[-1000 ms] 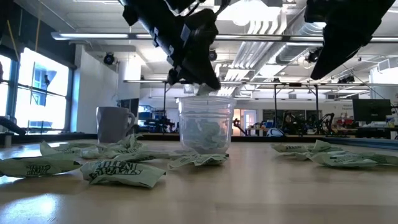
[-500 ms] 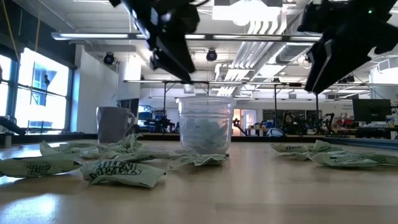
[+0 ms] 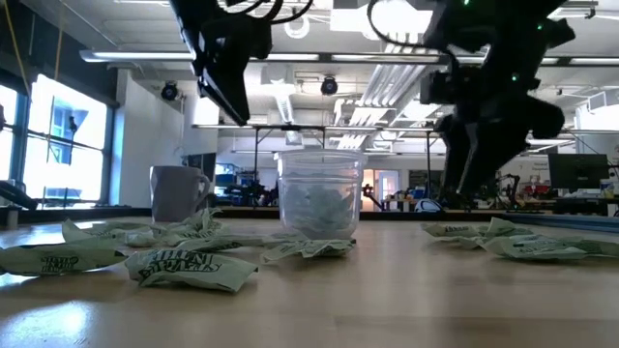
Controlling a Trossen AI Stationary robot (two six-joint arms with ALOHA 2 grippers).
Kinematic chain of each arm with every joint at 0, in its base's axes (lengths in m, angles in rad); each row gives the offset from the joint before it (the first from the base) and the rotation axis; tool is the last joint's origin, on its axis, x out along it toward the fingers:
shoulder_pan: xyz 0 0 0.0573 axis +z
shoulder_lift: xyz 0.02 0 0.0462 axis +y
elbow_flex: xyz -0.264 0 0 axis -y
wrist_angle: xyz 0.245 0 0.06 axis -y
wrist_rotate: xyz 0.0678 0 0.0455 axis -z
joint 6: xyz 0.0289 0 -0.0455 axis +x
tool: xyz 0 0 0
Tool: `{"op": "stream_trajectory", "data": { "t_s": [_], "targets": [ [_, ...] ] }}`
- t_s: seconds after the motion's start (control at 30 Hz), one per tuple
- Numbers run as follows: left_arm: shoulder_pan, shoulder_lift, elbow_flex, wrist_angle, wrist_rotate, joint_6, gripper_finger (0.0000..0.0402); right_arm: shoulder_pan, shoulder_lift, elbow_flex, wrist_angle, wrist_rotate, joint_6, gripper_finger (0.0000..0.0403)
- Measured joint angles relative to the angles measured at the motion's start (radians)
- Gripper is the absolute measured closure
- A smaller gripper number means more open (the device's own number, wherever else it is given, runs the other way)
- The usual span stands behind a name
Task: Pick and place Stevia / Truvia into bins
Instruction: Put the stevia packet into the transparent container
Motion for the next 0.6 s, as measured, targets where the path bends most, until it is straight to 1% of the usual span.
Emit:
{"op": "stream_trajectory", "data": {
  "t_s": [0.1,0.23,0.37,0.47,0.6],
  "targets": [
    [0.003,0.000,-0.037,-0.001,0.000,-0.002,0.0240,-0.001,0.050,0.000,-0.017,-0.043,-0.005,0.0147],
    [0.002,0.000,-0.074,0.005,0.021,-0.008,0.0241,-0.001,0.090,0.000,0.036,-0.056,-0.029,0.0147],
    [0.002,0.000,-0.080,0.007,0.045,-0.024,0.0241,-0.015,0.094,0.000,0.078,-0.061,-0.036,0.0147],
    [0.008,-0.013,-0.081,0.022,0.046,-0.031,0.0241,-0.035,0.094,0.000,0.078,-0.106,-0.062,0.0147],
    [0.040,-0.027,-0.081,0.056,0.081,-0.036,0.0241,-0.070,0.124,0.000,0.086,-0.139,-0.090,0.0147]
  ]
}}
